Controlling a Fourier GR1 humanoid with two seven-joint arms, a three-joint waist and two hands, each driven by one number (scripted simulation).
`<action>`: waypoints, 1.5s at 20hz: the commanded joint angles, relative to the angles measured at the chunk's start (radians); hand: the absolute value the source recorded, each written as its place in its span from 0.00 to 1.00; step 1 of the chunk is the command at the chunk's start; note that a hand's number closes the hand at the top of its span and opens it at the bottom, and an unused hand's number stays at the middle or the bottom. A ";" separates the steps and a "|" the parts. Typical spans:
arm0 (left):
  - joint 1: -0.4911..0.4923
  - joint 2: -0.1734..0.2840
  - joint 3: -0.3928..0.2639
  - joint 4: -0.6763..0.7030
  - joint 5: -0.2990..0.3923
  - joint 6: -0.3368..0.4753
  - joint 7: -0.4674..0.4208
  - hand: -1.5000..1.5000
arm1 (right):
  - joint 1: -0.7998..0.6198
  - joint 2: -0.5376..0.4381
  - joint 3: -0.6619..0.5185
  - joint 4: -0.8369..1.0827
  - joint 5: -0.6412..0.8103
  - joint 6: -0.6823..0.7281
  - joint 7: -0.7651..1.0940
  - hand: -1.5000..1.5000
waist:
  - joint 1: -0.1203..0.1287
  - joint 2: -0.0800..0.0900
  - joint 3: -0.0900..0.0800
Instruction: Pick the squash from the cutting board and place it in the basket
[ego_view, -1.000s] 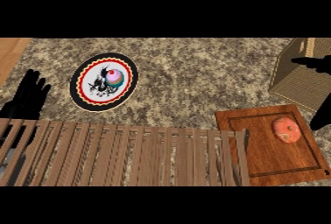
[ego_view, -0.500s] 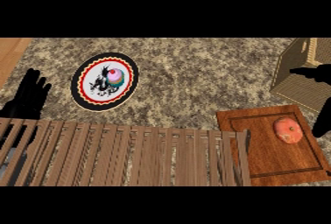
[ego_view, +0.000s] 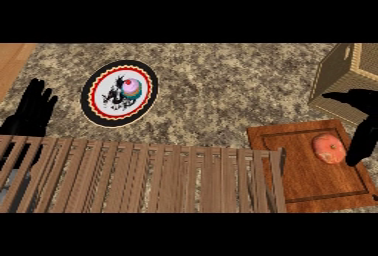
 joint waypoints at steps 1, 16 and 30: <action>-0.022 0.141 -0.106 -0.044 -0.164 -0.116 -0.085 0.50 | 0.039 -0.007 0.003 0.008 0.029 -0.021 -0.037 0.00 | -0.017 -0.010 0.015; -0.039 0.135 -0.102 -0.046 -0.180 -0.110 -0.078 0.50 | 0.113 0.059 0.028 0.048 0.147 -0.175 -0.143 0.00 | -0.017 -0.006 0.016; -0.037 0.114 -0.103 -0.037 -0.186 -0.120 -0.098 0.50 | 0.148 0.112 0.047 0.106 0.202 -0.230 -0.176 0.00 | -0.011 -0.004 0.014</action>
